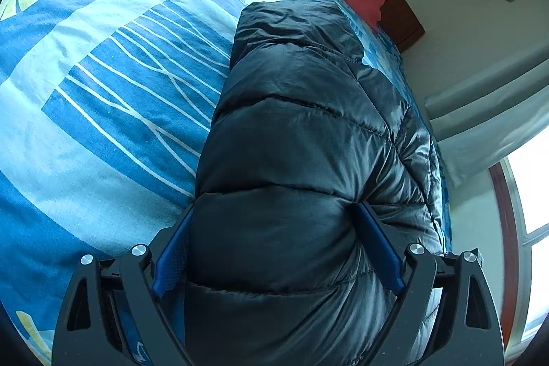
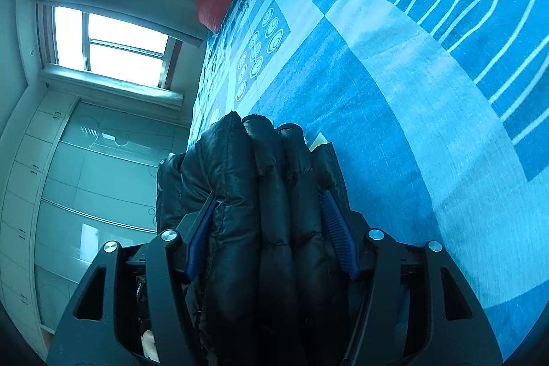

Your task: Fold large clothes

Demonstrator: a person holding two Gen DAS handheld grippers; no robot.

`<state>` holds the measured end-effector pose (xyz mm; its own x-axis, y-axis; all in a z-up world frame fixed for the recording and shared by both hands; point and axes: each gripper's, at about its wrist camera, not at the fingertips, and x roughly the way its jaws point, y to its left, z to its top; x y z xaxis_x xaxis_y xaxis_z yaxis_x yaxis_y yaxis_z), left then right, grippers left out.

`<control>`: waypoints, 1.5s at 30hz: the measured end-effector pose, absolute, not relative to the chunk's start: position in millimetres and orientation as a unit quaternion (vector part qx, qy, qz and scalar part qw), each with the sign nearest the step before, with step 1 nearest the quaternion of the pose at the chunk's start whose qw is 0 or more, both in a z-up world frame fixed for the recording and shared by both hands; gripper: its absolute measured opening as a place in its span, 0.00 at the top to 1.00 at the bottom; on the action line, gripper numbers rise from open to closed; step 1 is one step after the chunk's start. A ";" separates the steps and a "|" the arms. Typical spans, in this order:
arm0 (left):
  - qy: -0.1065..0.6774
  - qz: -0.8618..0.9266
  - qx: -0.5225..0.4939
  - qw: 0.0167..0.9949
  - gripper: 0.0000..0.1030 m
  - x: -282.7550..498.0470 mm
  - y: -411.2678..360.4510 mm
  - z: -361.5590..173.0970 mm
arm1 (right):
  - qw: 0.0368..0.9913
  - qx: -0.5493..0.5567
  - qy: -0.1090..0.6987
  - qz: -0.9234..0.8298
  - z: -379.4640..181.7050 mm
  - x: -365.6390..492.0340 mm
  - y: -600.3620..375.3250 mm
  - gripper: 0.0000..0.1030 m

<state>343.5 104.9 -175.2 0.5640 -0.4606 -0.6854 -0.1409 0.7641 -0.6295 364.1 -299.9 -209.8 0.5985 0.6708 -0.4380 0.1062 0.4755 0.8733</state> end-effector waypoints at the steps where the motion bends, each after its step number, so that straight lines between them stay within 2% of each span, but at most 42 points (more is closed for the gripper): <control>1: 0.457 -0.100 -0.332 0.819 0.13 343.2 106.0 -175.3 | 0.755 0.480 0.406 0.186 -210.0 362.8 -301.2 0.41; 19: 0.455 -0.112 -0.355 0.809 0.14 319.1 125.0 -158.9 | 0.749 0.516 0.381 0.164 -203.7 334.0 -338.5 0.31; 35: 0.434 -0.067 -0.232 0.868 0.14 243.9 99.0 -121.6 | 0.825 0.383 0.411 0.058 -163.1 258.2 -325.3 0.31; 45: 0.409 -0.044 -0.156 0.898 0.14 191.9 81.9 -99.3 | 0.886 0.226 0.406 -0.002 -126.5 200.4 -287.3 0.27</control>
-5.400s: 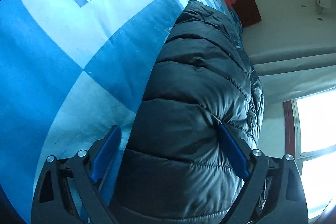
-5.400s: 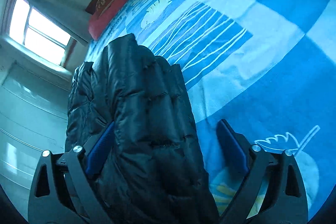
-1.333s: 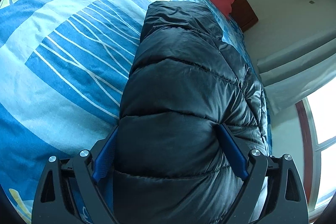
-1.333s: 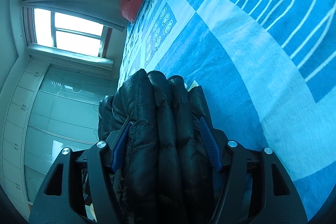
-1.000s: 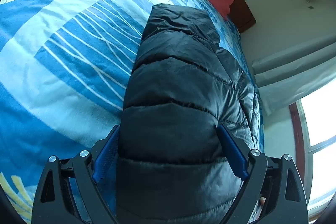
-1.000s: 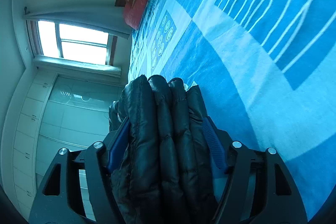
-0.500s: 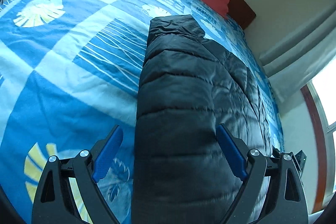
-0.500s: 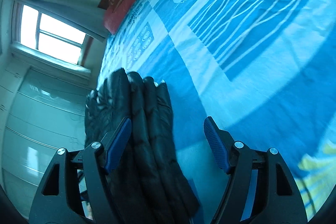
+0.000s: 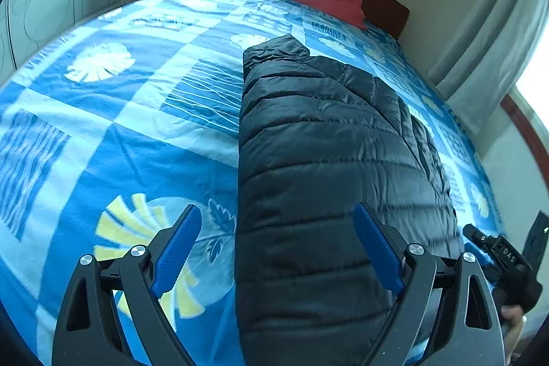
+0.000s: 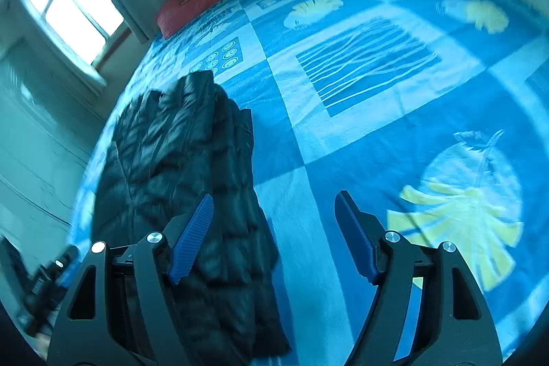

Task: Fold large clothes
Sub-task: 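Open both grippers and withdraw them from the folded jacket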

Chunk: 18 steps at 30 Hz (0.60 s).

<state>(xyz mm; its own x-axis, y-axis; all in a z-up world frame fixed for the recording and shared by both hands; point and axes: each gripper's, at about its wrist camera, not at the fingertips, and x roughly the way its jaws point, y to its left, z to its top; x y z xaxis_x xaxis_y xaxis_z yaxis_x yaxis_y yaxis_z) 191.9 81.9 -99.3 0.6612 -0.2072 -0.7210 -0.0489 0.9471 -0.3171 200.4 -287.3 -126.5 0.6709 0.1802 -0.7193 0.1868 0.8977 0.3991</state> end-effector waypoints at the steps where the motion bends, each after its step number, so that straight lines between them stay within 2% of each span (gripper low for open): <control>1: 0.406 -0.040 -0.146 0.901 0.14 185.4 79.5 -97.2 | 0.889 0.213 0.404 -0.004 -123.6 197.0 -282.0 0.24; 18: 0.358 -0.013 -0.077 0.931 0.14 121.7 53.7 -62.7 | 0.930 0.108 0.351 -0.015 -74.4 134.0 -226.4 0.23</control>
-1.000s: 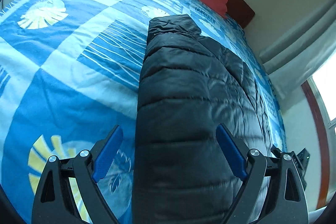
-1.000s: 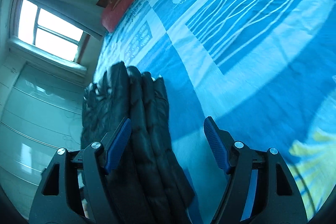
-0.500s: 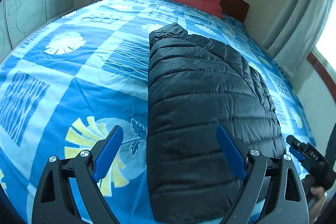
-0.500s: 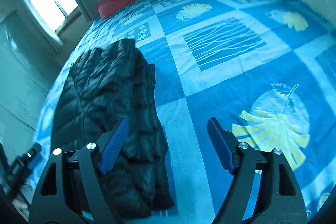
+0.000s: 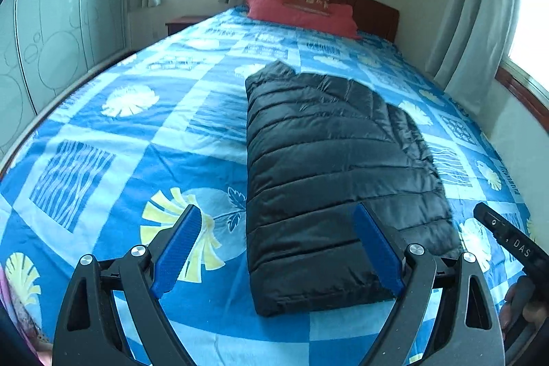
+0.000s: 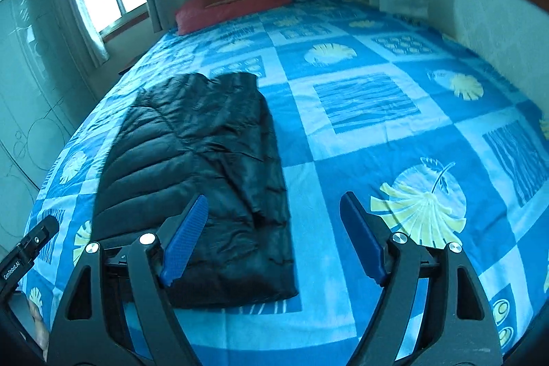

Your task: Fold large clothes

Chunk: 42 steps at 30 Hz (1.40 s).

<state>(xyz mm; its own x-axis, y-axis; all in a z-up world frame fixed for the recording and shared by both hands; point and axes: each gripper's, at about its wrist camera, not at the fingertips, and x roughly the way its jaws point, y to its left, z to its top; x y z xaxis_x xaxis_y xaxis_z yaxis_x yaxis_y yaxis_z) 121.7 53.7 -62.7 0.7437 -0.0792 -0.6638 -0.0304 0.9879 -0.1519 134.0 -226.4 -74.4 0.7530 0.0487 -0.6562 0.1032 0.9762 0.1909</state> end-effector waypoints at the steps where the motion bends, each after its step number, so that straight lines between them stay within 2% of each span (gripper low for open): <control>1: 0.351 -0.013 -0.072 0.934 0.14 118.2 51.9 -58.2 | 0.933 0.106 0.345 -0.011 -68.5 129.0 -221.3 0.23; 7: 0.323 -0.017 -0.054 0.945 0.14 103.2 44.2 -39.8 | 0.947 0.075 0.311 -0.002 -44.7 111.3 -201.5 0.22; 9: 0.318 -0.017 -0.049 0.947 0.14 98.6 41.6 -35.9 | 0.951 0.067 0.303 0.001 -39.4 105.3 -196.1 0.17; 15: 0.312 -0.017 -0.040 0.949 0.14 86.7 37.6 -31.5 | 0.956 0.054 0.287 0.005 -31.2 91.2 -189.3 0.17; 42: 0.306 -0.011 -0.046 0.951 0.14 73.4 36.2 -29.6 | 0.955 0.047 0.293 0.026 -36.7 83.4 -171.8 0.17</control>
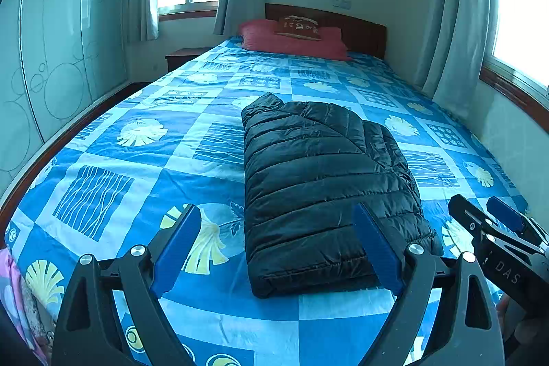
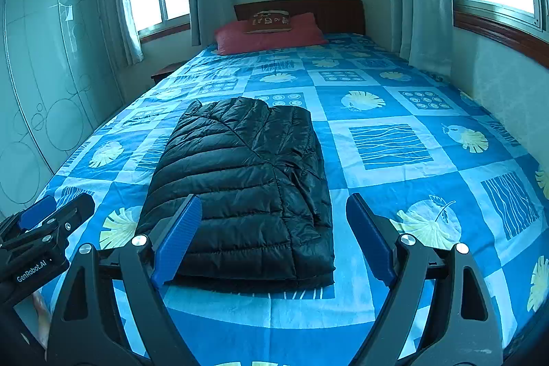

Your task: Fold large clothes

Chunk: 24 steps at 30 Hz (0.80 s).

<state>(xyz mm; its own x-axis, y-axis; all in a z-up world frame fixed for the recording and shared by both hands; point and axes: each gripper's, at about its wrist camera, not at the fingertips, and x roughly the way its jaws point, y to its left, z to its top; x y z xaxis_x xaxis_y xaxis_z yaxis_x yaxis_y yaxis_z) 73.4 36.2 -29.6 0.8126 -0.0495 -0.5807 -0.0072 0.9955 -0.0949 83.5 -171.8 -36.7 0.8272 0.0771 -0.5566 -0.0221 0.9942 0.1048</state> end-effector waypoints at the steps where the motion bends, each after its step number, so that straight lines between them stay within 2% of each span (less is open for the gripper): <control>1: 0.307 -0.010 -0.047 0.951 0.14 73.5 36.6 -29.8 | 0.955 0.047 0.293 0.026 -36.8 83.2 -171.5 0.17; 24: 0.308 -0.005 -0.053 0.950 0.14 73.3 36.0 -34.2 | 0.955 0.047 0.293 0.028 -38.7 83.0 -168.3 0.17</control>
